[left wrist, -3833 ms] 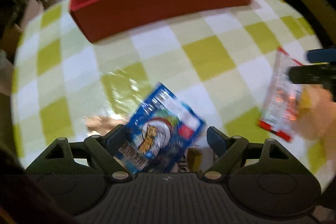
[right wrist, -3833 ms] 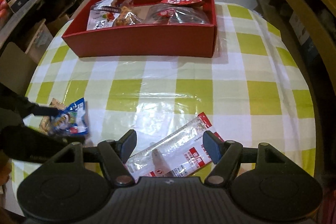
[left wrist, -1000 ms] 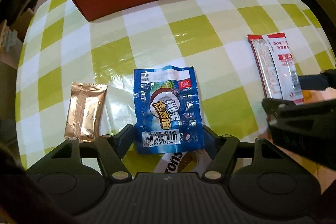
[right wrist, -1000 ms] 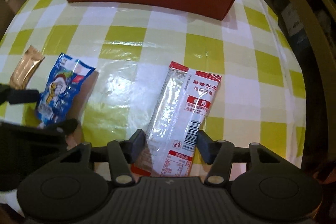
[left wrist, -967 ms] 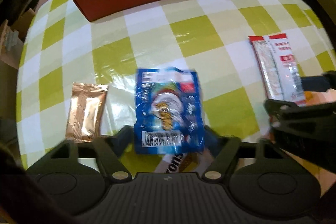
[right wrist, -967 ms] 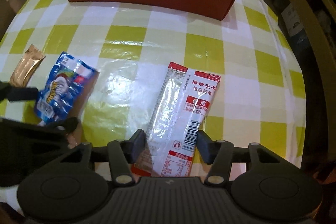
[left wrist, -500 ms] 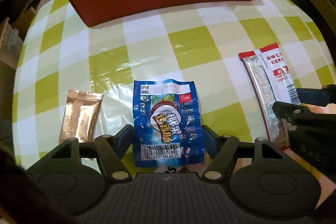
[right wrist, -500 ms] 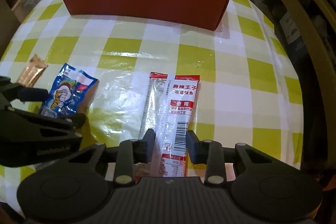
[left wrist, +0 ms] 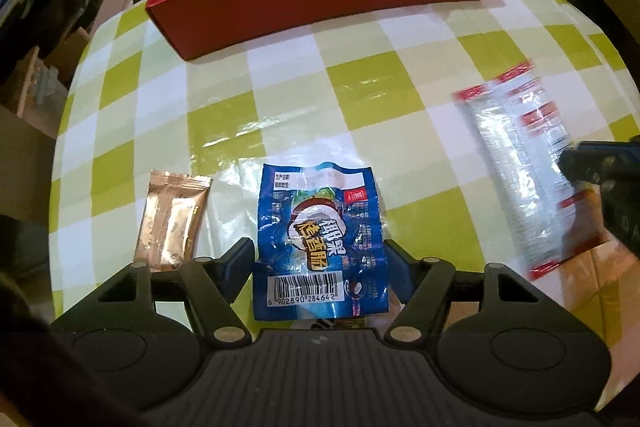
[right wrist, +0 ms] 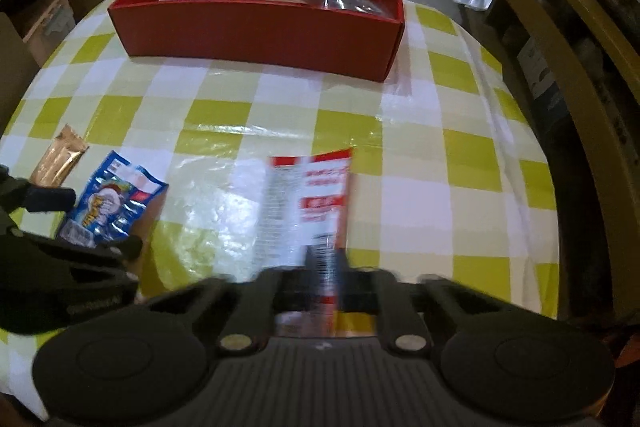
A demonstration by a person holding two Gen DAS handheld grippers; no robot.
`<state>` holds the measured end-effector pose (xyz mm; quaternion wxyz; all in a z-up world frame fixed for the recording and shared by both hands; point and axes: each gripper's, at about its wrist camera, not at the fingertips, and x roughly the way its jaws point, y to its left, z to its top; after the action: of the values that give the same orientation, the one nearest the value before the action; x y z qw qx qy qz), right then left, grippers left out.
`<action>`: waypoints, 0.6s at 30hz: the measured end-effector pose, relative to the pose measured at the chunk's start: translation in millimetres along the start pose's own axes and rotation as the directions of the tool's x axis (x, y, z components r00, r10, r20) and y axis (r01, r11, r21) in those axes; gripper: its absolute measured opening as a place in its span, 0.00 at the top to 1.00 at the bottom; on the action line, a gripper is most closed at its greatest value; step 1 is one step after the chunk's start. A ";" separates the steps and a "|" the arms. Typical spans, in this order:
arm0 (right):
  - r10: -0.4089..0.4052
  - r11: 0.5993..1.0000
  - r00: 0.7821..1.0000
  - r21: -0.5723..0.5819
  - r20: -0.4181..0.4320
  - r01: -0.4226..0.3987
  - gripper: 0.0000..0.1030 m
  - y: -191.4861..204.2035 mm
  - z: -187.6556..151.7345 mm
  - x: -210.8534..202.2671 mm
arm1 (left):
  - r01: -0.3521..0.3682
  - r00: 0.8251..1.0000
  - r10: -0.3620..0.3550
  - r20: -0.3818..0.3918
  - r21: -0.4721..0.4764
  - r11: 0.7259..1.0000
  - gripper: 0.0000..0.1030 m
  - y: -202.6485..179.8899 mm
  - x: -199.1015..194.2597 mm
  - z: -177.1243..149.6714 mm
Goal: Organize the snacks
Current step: 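Close the right tool on the strip pack while the left tool stays at the blue pack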
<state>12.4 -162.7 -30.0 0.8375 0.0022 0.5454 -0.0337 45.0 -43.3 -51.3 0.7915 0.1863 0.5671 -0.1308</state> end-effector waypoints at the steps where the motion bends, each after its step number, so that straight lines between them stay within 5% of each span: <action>1: -0.017 1.000 1.000 -0.014 -0.006 0.017 0.86 1.8 -0.3 2.3 | -0.001 1.000 0.001 0.001 0.002 1.000 0.28 -0.7 -0.1 -0.2; 6: 0.028 0.998 0.999 0.056 -0.018 -0.027 0.85 -6.7 -1.4 6.8 | -0.003 1.000 0.003 -0.003 0.007 1.000 0.28 -1.5 2.5 -0.2; 10: 0.119 0.982 0.993 0.149 -0.022 -0.114 0.54 -12.7 4.5 6.8 | 0.008 1.000 -0.008 -0.009 -0.010 1.000 0.27 2.5 3.2 1.1; 18: 0.030 0.999 0.998 0.025 -0.048 -0.029 0.50 25.8 14.6 27.7 | -0.009 1.000 0.009 -0.002 0.013 1.000 0.27 2.6 4.2 0.3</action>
<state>38.3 -139.0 -50.2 0.8243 0.0212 0.5651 -0.0279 47.7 -41.1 -54.8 0.7902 0.1942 0.5664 -0.1305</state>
